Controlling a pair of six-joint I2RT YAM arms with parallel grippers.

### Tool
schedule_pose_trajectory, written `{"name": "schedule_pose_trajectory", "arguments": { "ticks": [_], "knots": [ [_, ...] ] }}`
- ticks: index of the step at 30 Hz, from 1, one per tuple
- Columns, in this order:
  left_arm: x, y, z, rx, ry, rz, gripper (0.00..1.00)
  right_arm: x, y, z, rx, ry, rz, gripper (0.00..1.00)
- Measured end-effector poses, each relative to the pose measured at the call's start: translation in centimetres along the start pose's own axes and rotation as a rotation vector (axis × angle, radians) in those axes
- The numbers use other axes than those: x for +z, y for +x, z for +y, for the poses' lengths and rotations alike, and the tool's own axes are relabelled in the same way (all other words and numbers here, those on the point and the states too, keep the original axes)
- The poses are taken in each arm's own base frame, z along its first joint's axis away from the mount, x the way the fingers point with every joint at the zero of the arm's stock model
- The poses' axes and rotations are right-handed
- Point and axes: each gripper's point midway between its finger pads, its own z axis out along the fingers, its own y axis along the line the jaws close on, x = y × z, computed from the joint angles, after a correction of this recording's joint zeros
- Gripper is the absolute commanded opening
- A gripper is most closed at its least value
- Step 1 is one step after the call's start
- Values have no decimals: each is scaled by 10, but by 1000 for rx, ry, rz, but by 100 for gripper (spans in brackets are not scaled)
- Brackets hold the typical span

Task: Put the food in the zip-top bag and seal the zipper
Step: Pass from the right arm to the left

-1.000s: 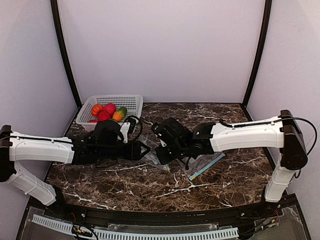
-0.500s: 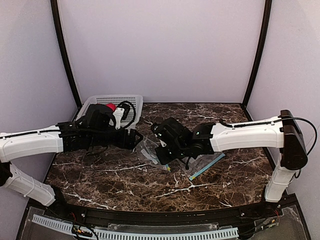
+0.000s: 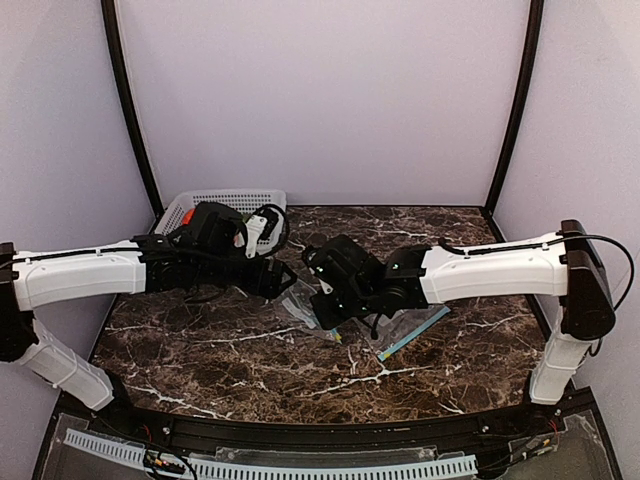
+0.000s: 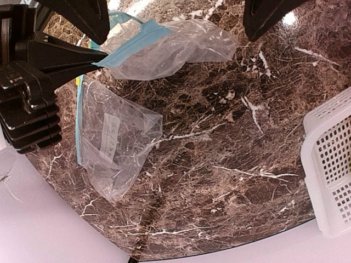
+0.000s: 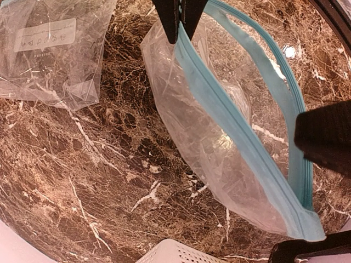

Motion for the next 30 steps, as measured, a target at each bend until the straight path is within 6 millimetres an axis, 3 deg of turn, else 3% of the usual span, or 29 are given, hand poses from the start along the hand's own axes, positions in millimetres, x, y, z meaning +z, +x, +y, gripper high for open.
{"name": "schedule_pose_trajectory", "arguments": {
  "ticks": [13,25,30],
  "knots": [
    [9,9,-3,50,25,36,60,0,0,0,-1,1,2,0],
    [11,10,-7,94,45,37,52,-1,-3,1,0,-5,-4,0],
    [9,3,-9,137,51,22,57,-1,-2,2,-4,-7,-2,0]
  ]
}}
